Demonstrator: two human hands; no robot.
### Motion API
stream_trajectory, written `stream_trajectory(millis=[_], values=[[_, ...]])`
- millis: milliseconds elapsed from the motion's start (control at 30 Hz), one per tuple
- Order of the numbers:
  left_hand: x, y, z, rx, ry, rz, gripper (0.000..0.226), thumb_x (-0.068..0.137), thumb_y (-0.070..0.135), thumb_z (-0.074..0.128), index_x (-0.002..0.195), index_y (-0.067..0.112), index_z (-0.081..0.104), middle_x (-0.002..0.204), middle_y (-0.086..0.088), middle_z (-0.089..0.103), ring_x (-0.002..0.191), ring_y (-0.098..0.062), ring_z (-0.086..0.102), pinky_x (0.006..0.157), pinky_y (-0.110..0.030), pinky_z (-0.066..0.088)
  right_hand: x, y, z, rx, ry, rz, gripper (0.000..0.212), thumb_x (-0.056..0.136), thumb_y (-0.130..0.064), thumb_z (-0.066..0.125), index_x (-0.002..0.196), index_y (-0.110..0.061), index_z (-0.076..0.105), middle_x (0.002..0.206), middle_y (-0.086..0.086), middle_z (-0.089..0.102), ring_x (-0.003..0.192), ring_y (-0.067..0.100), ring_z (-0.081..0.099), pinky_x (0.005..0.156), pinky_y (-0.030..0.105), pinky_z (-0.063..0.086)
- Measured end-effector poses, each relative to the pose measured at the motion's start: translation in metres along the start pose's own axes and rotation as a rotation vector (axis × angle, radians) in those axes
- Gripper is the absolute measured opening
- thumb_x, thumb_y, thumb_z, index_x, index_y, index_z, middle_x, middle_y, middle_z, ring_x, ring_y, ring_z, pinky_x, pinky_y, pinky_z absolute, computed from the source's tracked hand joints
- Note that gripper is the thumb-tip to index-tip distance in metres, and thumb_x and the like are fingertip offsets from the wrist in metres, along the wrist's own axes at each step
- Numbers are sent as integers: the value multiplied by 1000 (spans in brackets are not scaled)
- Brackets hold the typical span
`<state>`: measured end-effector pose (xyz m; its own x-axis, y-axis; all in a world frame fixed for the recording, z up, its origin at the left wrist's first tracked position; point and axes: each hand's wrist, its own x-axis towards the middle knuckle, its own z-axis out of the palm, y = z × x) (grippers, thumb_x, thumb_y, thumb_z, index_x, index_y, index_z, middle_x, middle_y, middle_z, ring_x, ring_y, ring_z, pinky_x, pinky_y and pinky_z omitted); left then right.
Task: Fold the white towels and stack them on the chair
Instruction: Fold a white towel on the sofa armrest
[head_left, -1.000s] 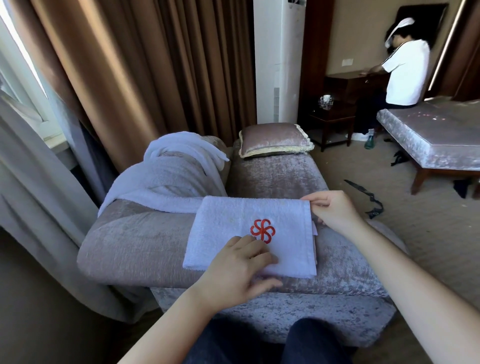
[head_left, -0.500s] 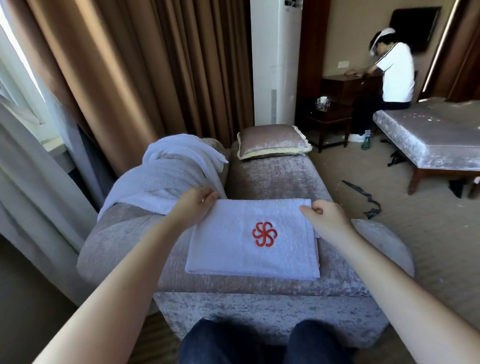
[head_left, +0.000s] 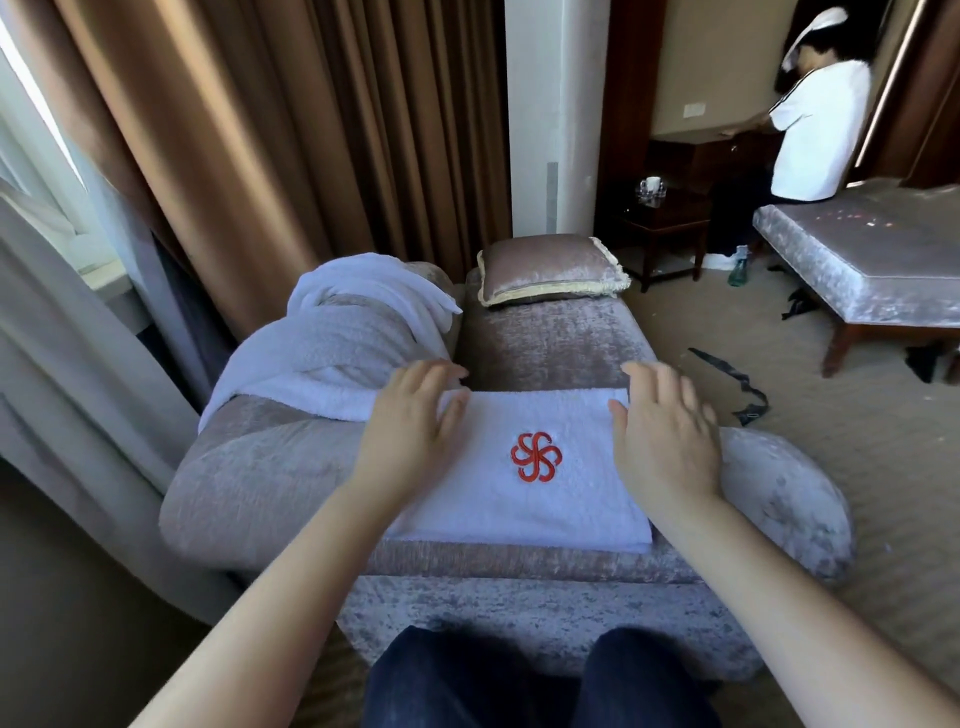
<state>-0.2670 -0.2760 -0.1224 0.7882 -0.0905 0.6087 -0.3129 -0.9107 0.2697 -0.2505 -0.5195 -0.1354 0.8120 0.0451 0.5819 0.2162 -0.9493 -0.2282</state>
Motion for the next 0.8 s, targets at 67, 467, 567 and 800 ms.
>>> stream_trajectory(millis=[67, 467, 567, 800], values=[[-21, 13, 17, 80, -86, 89, 55, 99, 47, 30, 126, 11, 62, 131, -8, 60, 123, -30, 53, 104, -44, 40, -9, -10, 9, 46, 100, -145, 39, 95, -27, 49, 128, -8, 56, 132, 9, 58, 120, 28, 53, 93, 46, 47], [-37, 17, 33, 60, -216, 44, 66, 99, 56, 20, 140, 14, 51, 146, -3, 48, 139, -26, 39, 118, -42, 18, -21, 3, 32, 303, -331, -29, 71, 94, -56, 15, 152, -17, 25, 160, -4, 20, 147, 13, 12, 120, 35, 12], [-34, 7, 6, -145, -99, -81, 57, 90, 44, 34, 127, 10, 60, 132, -7, 60, 125, -25, 51, 107, -31, 31, -30, 16, 25, 401, -218, 112, 63, 96, -47, 47, 146, -11, 35, 151, 5, 37, 139, 23, 31, 114, 36, 25], [-52, -14, -16, 139, -78, -410, 35, 91, 38, 61, 94, 3, 61, 91, -8, 61, 86, -27, 56, 66, -32, 40, -51, 29, 8, 373, -198, 223, 37, 83, -54, 58, 82, -17, 58, 78, -2, 59, 82, 24, 56, 64, 31, 35]])
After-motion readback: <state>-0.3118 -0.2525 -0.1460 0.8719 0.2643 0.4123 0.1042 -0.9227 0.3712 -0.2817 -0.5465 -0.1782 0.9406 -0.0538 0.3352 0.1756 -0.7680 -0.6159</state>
